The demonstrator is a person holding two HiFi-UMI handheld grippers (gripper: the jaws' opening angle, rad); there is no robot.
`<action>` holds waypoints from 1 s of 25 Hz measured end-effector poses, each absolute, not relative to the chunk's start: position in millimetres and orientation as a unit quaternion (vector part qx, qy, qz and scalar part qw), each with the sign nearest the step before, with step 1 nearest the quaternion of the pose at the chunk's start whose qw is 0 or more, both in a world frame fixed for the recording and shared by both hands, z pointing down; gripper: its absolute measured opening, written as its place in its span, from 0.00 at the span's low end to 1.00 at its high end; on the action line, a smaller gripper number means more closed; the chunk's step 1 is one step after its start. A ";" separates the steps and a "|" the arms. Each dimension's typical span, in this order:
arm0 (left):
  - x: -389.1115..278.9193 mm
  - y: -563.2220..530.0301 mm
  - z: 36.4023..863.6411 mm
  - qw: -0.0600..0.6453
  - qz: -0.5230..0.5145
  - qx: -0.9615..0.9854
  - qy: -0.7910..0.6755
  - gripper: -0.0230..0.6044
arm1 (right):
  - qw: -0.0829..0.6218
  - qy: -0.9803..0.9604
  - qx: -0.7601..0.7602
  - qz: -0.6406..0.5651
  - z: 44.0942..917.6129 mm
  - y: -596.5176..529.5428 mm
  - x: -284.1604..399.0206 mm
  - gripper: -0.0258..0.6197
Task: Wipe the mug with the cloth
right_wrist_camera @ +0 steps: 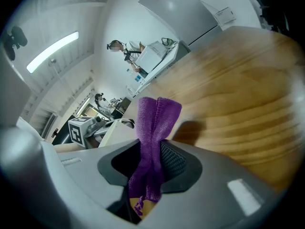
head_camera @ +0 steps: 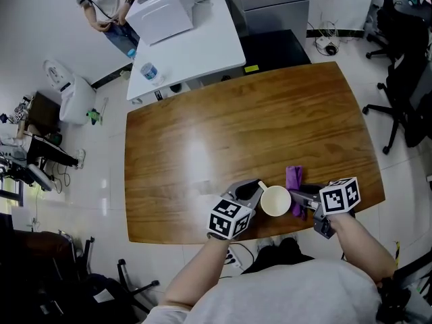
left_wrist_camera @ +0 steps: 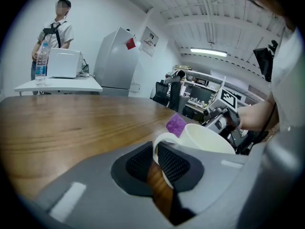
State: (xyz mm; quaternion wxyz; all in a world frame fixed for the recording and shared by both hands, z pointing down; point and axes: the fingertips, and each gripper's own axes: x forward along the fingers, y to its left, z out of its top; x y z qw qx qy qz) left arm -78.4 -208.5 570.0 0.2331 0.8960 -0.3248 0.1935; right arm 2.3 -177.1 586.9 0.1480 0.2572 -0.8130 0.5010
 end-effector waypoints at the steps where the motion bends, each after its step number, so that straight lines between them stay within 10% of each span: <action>1: -78.8 -208.1 570.0 0.233 0.192 0.895 -0.327 0.08 | 0.152 -0.811 0.260 0.501 589.1 -177.6 2.5 0.23; 25: -87.6 -201.8 566.6 0.242 0.184 0.878 -0.369 0.08 | 0.066 -0.792 0.246 0.555 546.3 -114.5 -5.2 0.23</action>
